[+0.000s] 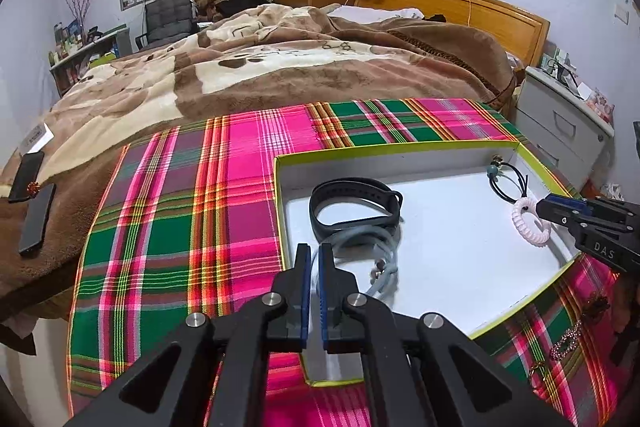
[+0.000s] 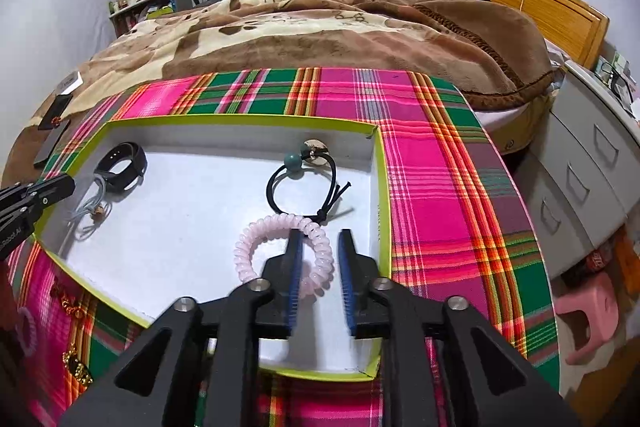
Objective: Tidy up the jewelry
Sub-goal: 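Carry the grey cords and white coil into the yellow box and release both, then withdraw both grippers from the box back toward the remaining jewelry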
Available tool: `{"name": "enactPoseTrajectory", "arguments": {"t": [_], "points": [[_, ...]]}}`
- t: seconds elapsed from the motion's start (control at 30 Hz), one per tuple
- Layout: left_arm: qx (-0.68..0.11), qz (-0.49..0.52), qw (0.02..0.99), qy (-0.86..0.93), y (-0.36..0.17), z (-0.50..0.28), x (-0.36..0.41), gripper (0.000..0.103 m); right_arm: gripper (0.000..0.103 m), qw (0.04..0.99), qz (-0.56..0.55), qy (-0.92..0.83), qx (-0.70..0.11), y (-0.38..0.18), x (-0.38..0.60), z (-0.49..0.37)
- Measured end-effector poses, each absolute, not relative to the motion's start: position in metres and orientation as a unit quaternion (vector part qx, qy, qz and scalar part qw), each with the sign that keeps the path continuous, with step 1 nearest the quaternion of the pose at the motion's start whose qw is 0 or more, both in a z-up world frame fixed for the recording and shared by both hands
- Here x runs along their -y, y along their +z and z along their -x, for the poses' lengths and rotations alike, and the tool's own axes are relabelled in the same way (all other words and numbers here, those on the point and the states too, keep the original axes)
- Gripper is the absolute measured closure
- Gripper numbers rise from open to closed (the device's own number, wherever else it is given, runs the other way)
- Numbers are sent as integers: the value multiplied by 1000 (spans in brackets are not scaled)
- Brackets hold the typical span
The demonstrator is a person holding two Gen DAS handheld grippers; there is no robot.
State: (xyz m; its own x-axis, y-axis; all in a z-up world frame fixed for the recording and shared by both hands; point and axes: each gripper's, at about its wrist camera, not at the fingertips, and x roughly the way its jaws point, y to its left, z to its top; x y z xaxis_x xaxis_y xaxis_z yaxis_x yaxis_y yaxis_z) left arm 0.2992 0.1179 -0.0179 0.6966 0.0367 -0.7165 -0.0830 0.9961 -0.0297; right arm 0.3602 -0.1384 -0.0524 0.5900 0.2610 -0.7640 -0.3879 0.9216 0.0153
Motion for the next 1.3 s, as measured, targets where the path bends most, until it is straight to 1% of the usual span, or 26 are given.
{"name": "enactPoseTrajectory", "arguments": {"t": [0.03, 0.37, 0.73, 1.03, 1.3], "points": [[-387, 32, 921, 31, -17, -298, -118, 101, 76, 889, 76, 183, -413, -52, 139, -359], [-365, 37, 930, 33, 1, -278, -120, 100, 75, 899, 58, 193, -389, -31, 147, -338], [-326, 33, 945, 10, 26, -202, -90, 100, 75, 914, 37, 216, -341, -1, 164, -259], [-314, 28, 949, -8, 31, -144, -64, 100, 75, 912, 16, 230, -338, -4, 183, -203], [-313, 32, 949, -25, 27, -107, -47, 100, 75, 909, 9, 236, -343, -9, 196, -162]]}}
